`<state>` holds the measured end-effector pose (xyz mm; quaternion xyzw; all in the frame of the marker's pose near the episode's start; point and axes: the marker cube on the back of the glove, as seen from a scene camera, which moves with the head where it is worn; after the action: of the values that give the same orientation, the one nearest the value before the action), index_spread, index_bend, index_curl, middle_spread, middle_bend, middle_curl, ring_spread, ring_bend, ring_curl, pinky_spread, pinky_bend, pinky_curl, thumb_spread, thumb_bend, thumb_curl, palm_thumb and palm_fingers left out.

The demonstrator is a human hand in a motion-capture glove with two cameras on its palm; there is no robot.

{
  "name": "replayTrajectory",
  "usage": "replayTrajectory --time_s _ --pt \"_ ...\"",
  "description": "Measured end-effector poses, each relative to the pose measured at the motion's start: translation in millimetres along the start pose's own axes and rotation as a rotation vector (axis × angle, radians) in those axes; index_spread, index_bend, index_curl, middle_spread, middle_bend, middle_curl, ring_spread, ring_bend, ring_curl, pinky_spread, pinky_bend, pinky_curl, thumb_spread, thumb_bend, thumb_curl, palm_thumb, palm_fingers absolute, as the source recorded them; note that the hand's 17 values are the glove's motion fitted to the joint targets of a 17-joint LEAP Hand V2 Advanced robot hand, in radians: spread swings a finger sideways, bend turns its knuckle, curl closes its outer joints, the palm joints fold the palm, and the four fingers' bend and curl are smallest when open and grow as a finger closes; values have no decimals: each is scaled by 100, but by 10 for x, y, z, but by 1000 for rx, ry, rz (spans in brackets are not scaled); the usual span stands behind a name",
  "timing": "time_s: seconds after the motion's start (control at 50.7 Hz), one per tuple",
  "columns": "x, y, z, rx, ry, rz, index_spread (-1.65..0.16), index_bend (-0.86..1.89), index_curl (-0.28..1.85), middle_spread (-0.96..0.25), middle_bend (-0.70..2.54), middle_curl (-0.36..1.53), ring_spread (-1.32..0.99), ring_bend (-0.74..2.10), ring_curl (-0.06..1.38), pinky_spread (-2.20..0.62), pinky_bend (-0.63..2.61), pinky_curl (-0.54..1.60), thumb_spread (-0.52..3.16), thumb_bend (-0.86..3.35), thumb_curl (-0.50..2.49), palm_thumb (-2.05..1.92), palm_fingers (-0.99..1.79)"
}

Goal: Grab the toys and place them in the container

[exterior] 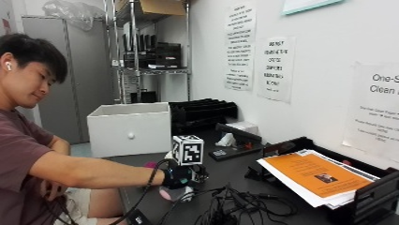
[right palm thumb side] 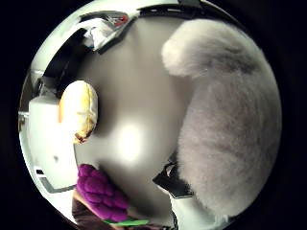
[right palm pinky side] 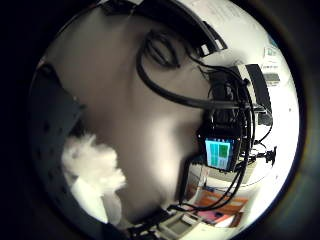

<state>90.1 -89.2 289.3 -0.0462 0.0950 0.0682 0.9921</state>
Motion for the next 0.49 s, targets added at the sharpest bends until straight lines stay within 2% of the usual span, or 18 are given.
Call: replayTrajectory --time_s 0.099,0.197,0.335,0.493 --pt "-29 96 -82 -259 -106 12 -28 86 46 -29 94 48 -29 110 46 -22 67 31 101 13 48 43 132" --pt "-130 184 -280 -326 -124 -4 -27 95 53 -29 108 56 -30 119 50 -25 71 33 93 10 52 44 128" --pt "-407 209 -834 -281 -120 -17 -26 107 63 -26 120 62 -29 128 54 -27 77 37 86 7 58 43 122" --pt "-592 353 -1892 -131 -28 -105 -24 113 71 -24 127 67 -28 135 56 -28 83 41 81 4 65 44 116"
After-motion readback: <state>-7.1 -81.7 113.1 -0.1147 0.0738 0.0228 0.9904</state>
